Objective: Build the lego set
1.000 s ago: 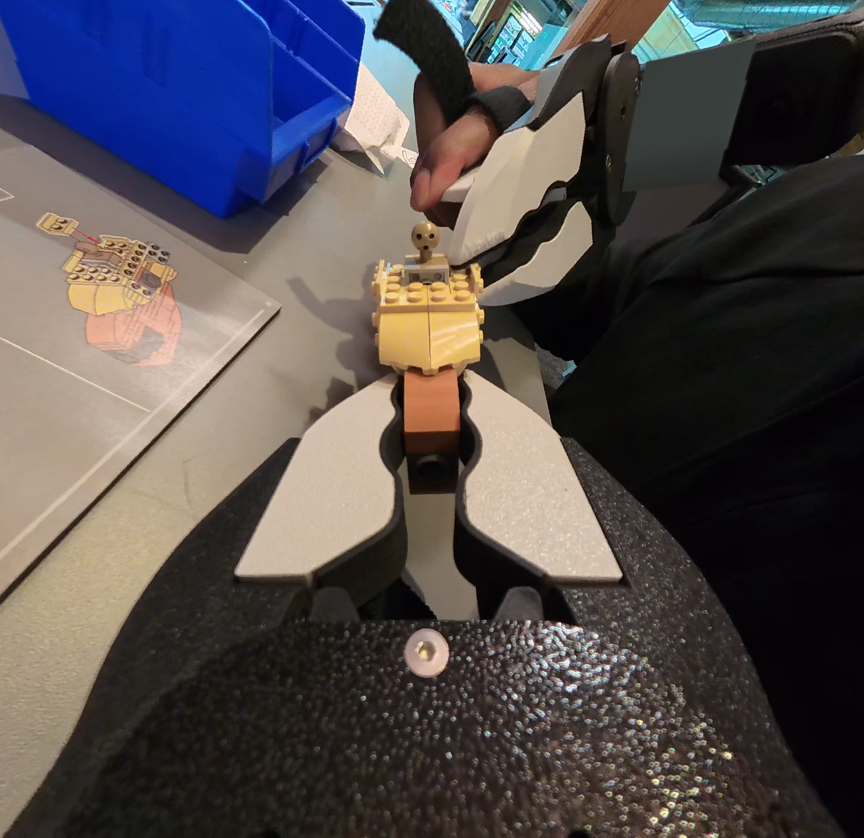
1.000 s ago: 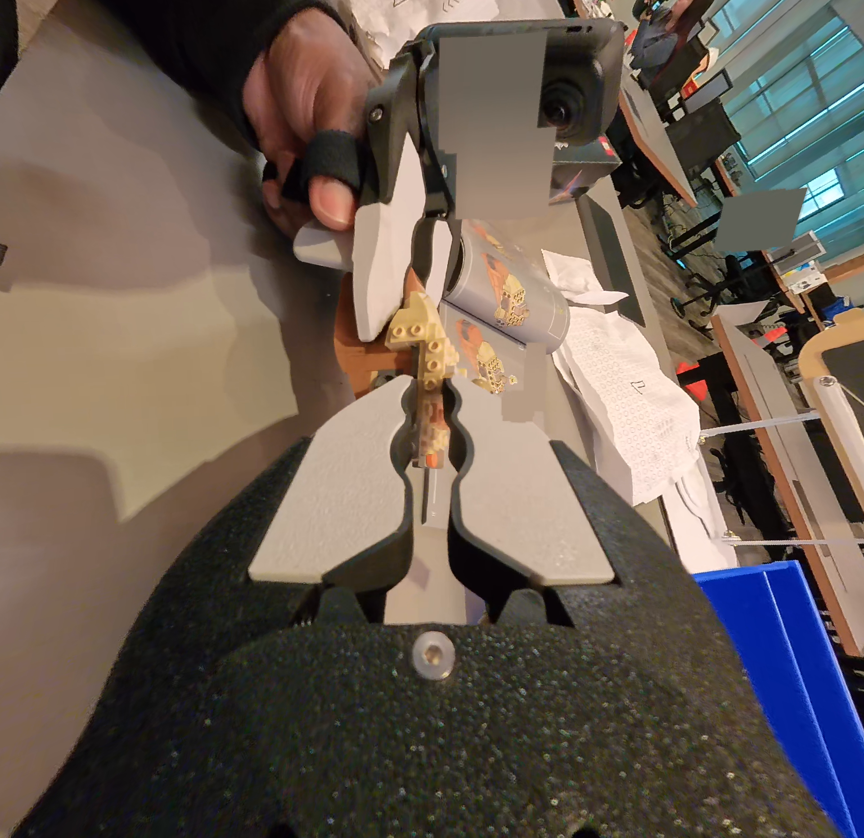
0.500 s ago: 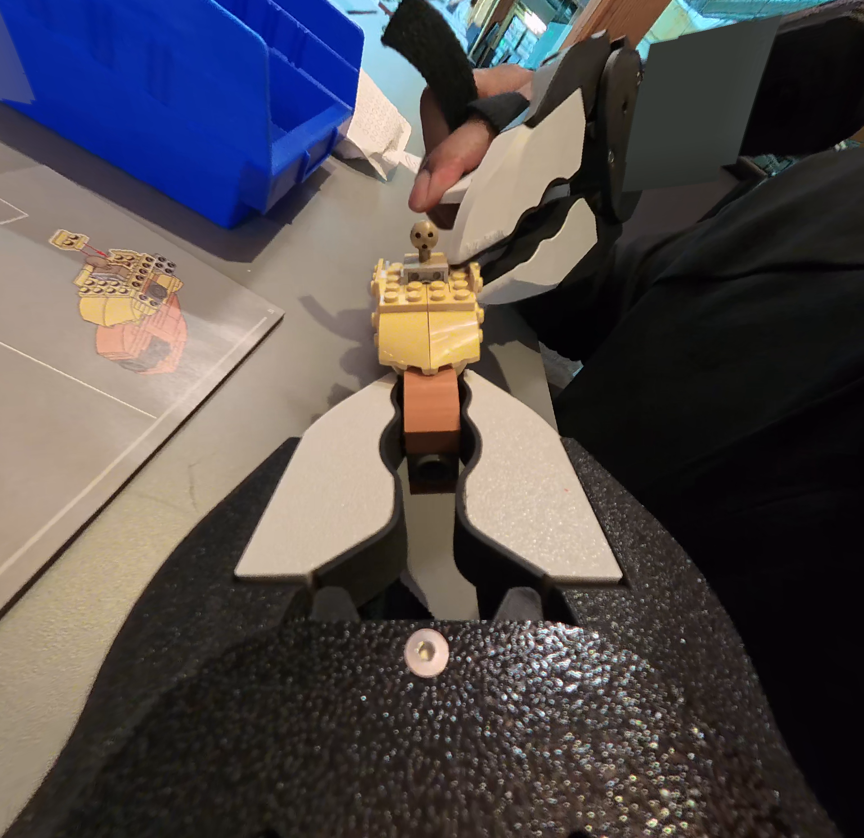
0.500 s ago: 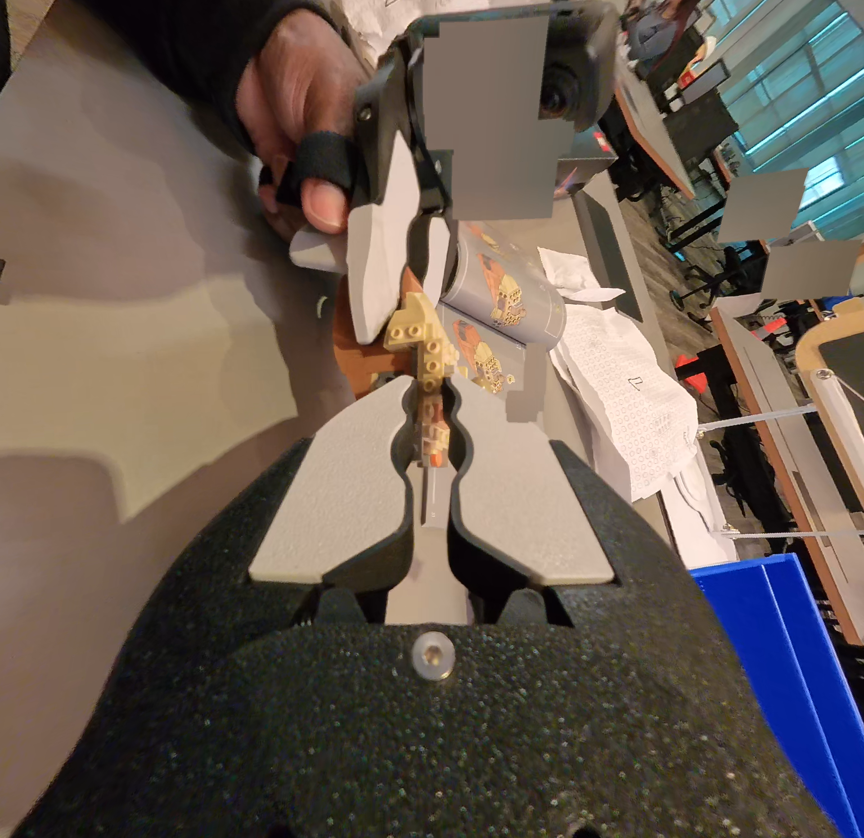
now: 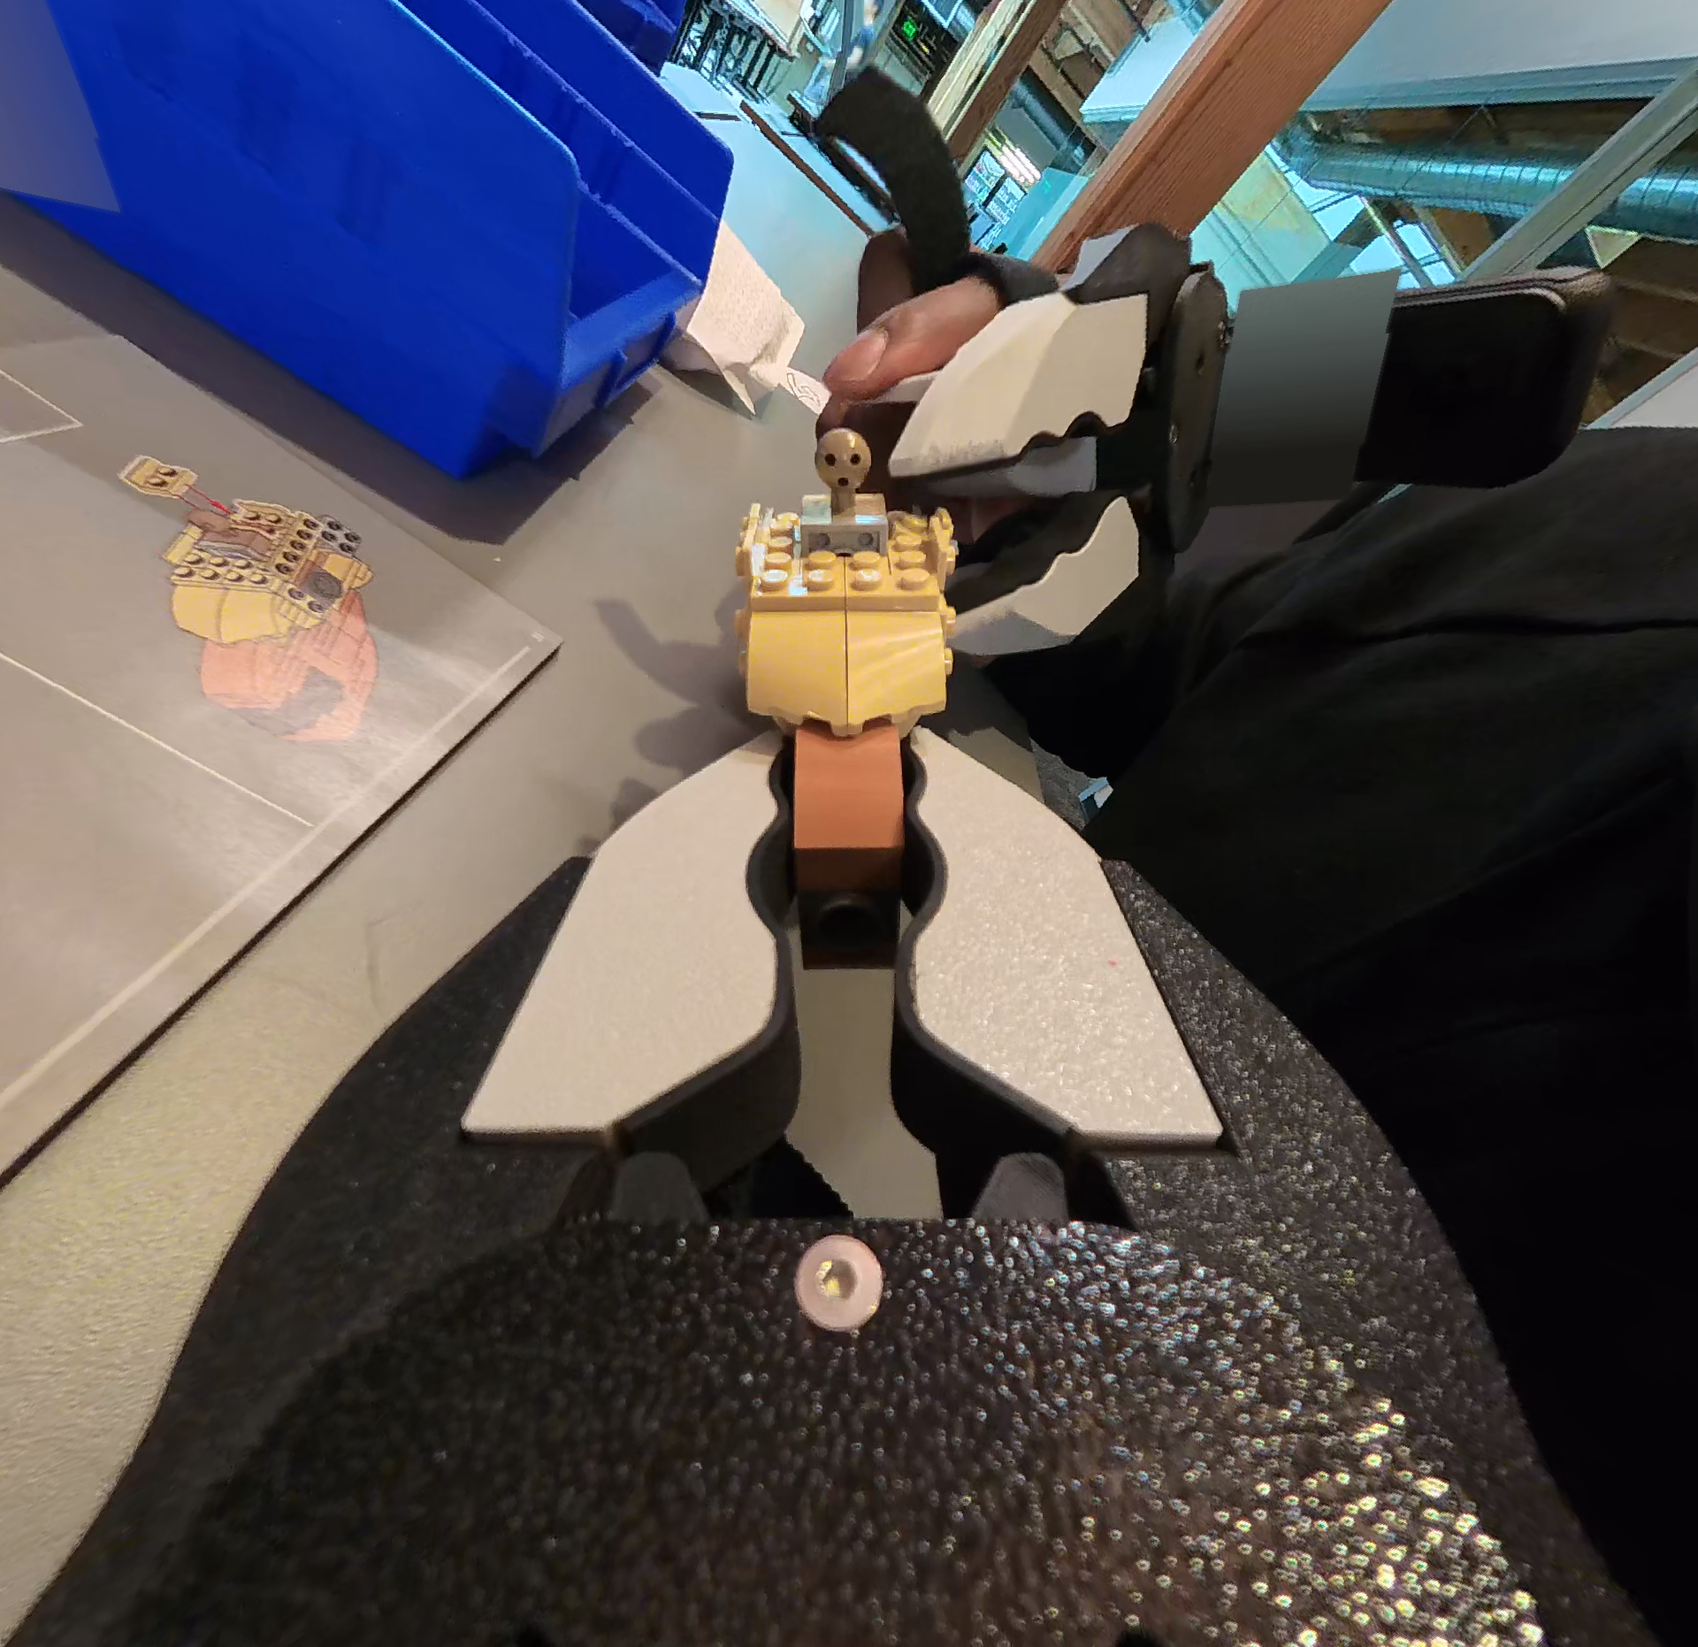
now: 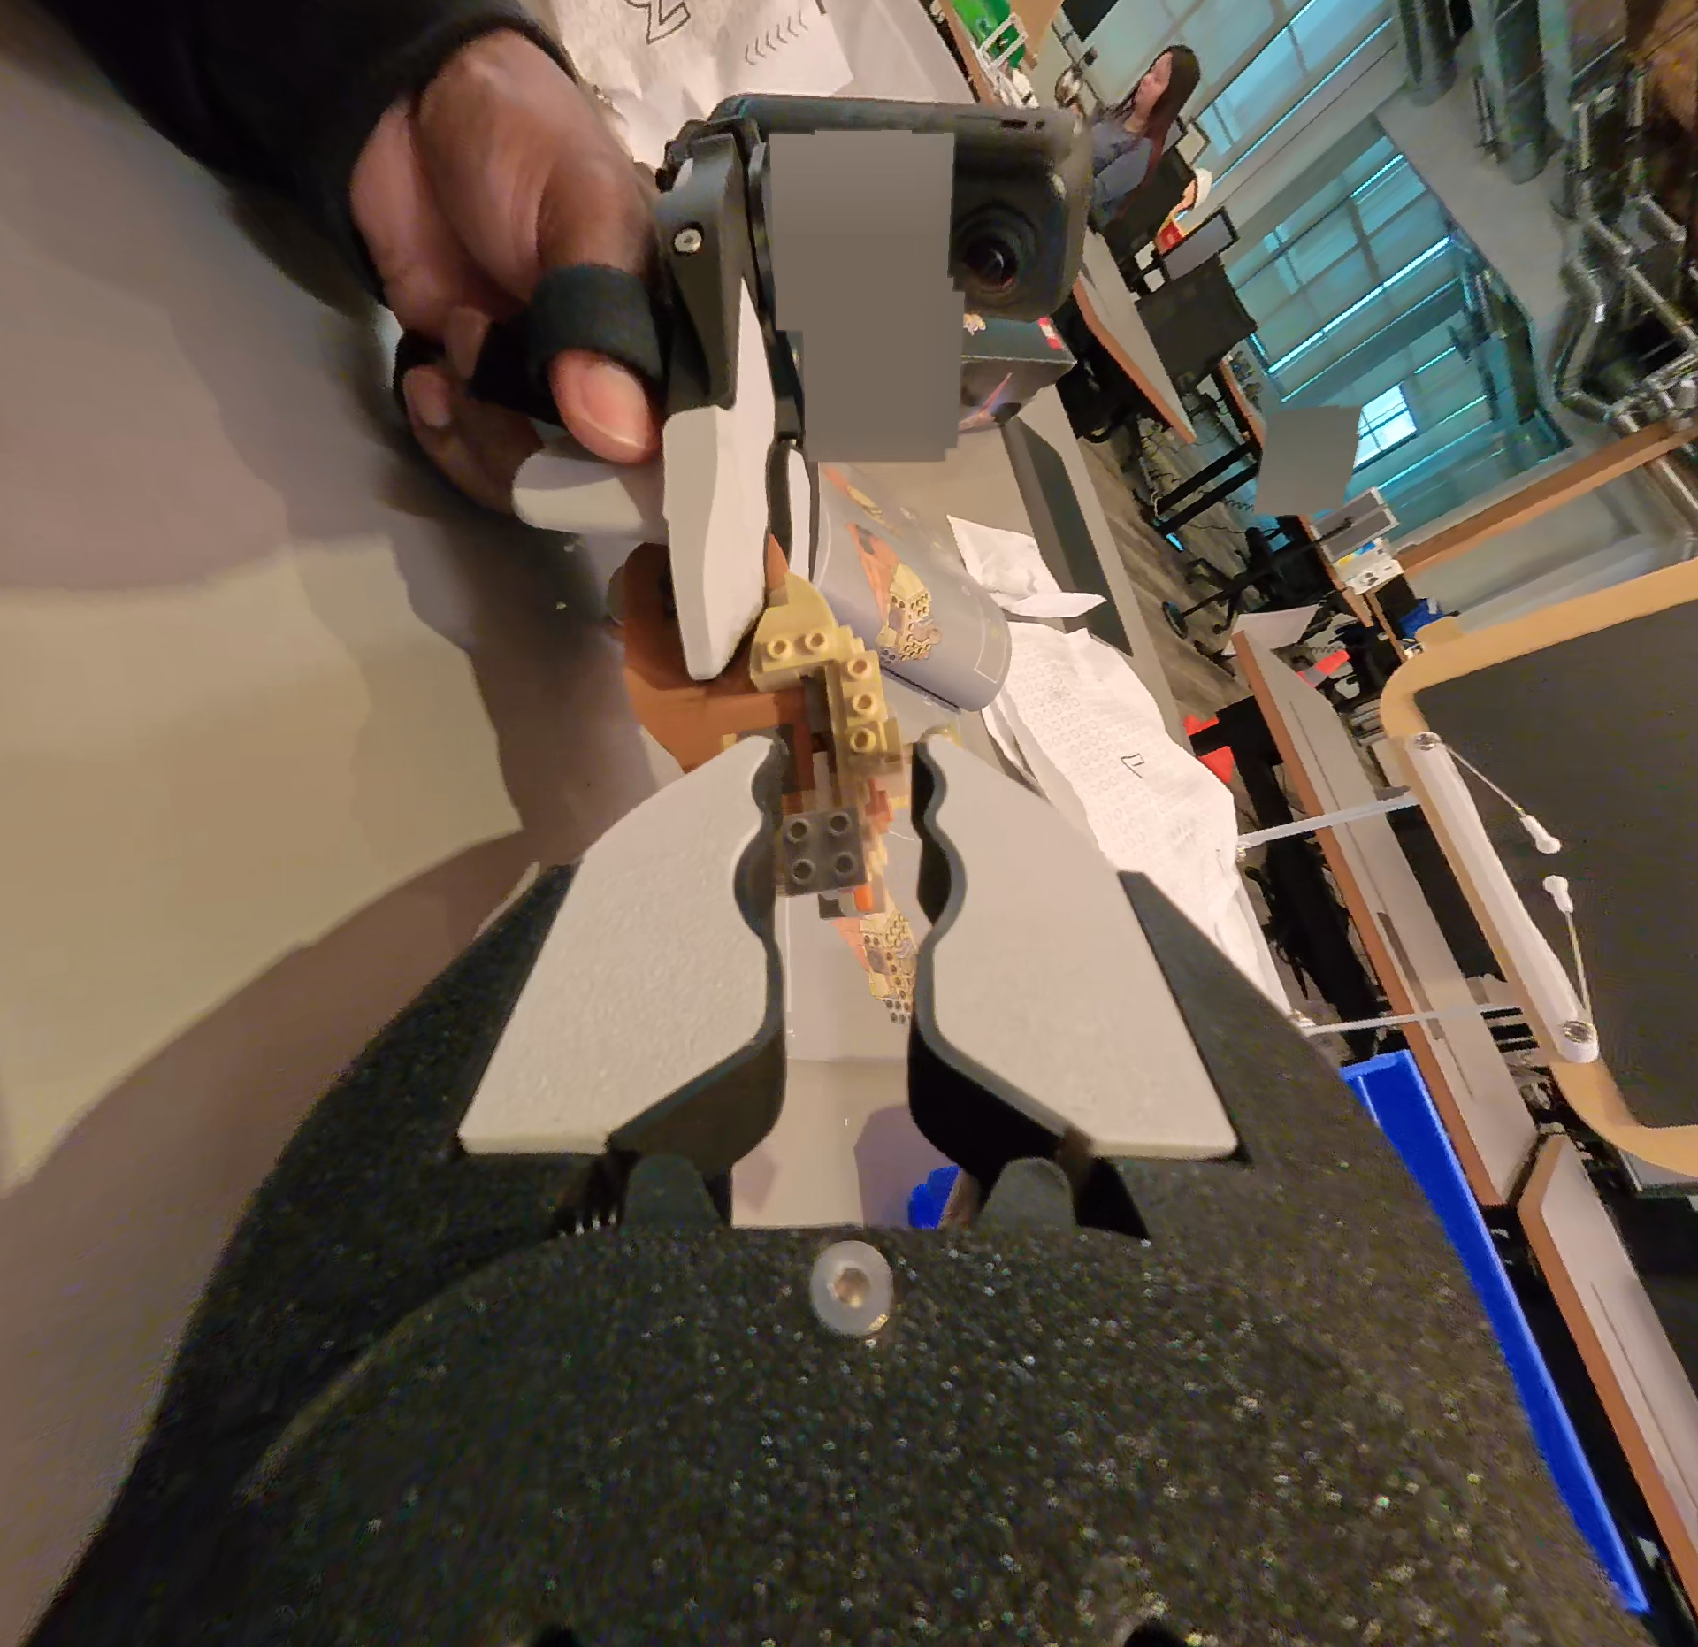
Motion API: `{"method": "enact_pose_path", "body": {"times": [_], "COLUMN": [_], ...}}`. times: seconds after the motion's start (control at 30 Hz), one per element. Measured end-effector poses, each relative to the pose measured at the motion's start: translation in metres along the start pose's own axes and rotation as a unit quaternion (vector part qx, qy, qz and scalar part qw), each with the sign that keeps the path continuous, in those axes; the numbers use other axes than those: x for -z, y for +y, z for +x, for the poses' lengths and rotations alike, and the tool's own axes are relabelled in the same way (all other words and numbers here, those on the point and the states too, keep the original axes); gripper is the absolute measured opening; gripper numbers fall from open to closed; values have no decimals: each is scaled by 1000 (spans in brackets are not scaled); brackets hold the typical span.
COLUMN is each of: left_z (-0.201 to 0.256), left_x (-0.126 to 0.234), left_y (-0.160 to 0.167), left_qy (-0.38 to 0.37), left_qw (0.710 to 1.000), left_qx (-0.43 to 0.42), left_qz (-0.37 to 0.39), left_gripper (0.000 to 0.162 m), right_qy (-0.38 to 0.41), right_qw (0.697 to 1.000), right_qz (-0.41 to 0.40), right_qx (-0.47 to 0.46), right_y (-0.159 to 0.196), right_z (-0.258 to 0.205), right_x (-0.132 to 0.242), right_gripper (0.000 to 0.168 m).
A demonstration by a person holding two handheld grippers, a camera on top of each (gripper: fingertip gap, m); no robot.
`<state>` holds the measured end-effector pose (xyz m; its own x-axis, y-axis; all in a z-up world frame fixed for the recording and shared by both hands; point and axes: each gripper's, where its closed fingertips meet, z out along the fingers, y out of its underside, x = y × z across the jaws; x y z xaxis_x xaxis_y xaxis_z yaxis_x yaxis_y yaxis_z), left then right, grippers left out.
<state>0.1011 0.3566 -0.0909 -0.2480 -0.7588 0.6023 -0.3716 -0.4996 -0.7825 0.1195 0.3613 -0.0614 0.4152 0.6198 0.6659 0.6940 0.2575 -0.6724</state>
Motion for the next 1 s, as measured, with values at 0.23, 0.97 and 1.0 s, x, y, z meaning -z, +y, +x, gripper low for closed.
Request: {"method": "enact_pose_path", "body": {"times": [0.23,0.97,1.0], "left_z": [-7,-15,-13], "left_x": [2,1,1], "left_y": [0,5,5], "left_qy": [-24,-55,-51], "left_qw": [1000,998,999], "left_qx": [1,-2,-5], "left_qz": [0,-14,-15], "left_gripper": [18,18,18], "right_qy": [3,43,43], "right_qw": [1000,995,995], "right_qz": [9,-39,-39], "right_qx": [25,84,85], "right_y": [-5,11,11], "right_z": [0,1,1], "right_x": [5,-7,-8], "right_gripper": [15,14,13]}}
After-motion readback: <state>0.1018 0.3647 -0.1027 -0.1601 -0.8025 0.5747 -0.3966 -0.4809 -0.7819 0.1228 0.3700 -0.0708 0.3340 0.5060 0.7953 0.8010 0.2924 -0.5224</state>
